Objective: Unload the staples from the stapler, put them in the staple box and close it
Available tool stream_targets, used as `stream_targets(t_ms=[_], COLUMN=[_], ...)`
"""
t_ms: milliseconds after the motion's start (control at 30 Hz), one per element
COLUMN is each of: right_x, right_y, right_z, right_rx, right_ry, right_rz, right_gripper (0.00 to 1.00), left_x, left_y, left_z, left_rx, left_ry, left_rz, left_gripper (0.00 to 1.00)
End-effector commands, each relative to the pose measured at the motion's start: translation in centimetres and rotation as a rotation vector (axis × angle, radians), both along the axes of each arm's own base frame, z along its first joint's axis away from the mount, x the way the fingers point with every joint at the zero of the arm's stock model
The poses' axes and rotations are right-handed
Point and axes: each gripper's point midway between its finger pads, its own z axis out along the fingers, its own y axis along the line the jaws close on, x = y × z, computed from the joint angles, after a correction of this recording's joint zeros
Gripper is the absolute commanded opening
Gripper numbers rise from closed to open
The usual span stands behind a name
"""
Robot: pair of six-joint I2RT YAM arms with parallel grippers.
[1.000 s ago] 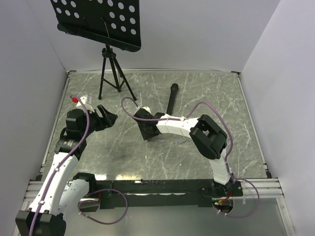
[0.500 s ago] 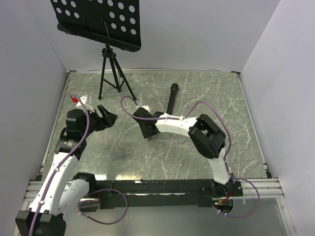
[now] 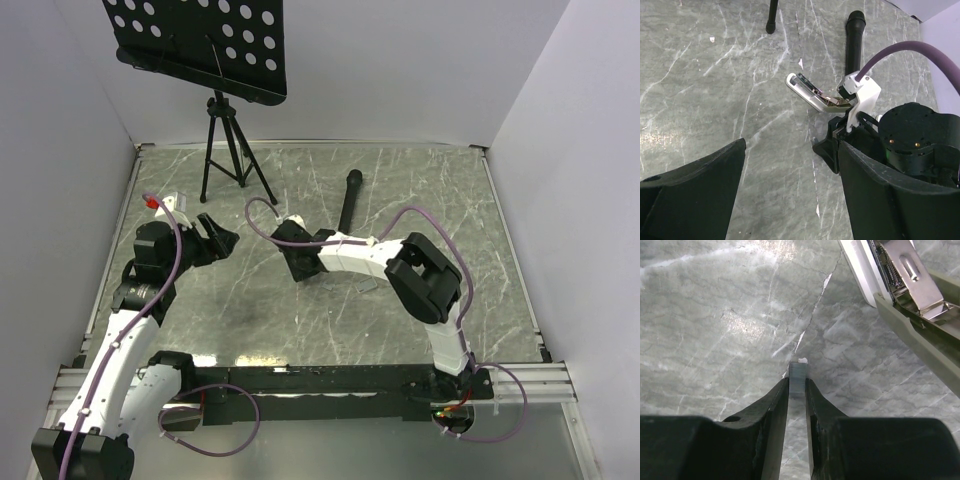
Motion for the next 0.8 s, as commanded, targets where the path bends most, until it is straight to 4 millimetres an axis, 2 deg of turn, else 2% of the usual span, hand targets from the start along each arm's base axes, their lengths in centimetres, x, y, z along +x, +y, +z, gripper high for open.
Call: stream_targets(t_ms=[0,533,767], right_x=[-0.6,-1.5,-2.6], right_y=[-0.5,-1.5,-3.5], right_z=[1.1,3.8,4.2], right_rx=[-0.001,0.017,0.001], right_ry=[-0.009,-0.035,-0.047], right_rz=[0.025,0.071,0.075], right_gripper=[0.26,0.23,0.23], left_x=[0.3,0.3,0.3], left_y=[0.1,0.1,0.1], left_z=[2.5,2.6,2.6], left_rx=[0.005,0.002,0.003], left_ry=[-0.069,-0.073,-0.075], left_rz=[0.005,0.004,0.002], left_gripper=[0.79,0.79,0.79])
